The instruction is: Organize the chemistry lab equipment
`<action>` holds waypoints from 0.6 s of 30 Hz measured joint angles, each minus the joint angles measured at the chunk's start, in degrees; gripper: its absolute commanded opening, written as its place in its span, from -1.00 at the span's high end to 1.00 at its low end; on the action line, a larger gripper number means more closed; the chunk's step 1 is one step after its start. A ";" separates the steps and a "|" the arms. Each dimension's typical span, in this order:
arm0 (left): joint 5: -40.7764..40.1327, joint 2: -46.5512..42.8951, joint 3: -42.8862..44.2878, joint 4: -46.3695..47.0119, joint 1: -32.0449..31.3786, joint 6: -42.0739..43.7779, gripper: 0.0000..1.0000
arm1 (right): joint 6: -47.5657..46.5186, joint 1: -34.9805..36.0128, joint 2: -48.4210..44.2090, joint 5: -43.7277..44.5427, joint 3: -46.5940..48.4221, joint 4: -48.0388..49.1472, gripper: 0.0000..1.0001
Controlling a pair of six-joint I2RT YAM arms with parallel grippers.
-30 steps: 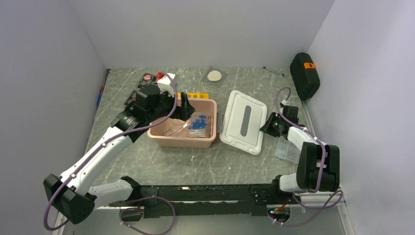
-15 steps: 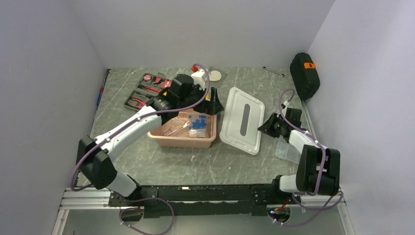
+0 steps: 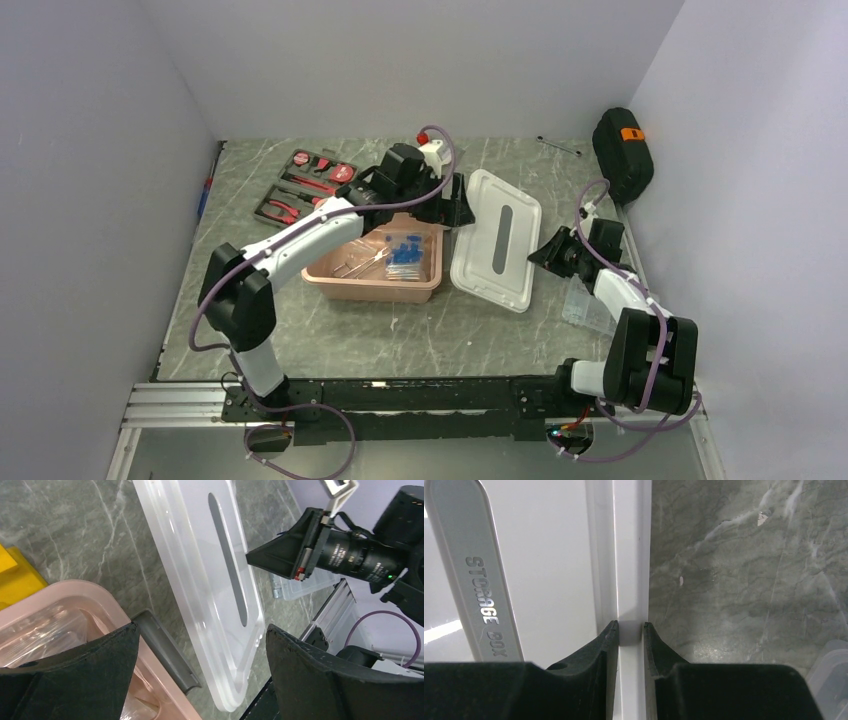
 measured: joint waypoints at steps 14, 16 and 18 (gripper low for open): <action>4.17 5.44 1.46 -0.09 -0.04 -3.85 -0.24 | -0.02 -0.22 -4.39 -3.34 0.00 -0.20 1.00; 5.40 5.49 1.46 0.63 -0.04 -4.66 -0.06 | -0.02 -0.20 -5.03 -3.87 0.00 -0.22 1.00; 6.67 5.49 1.46 1.57 -0.04 -5.51 0.12 | -0.04 -0.20 -5.75 -4.07 0.00 -0.24 1.00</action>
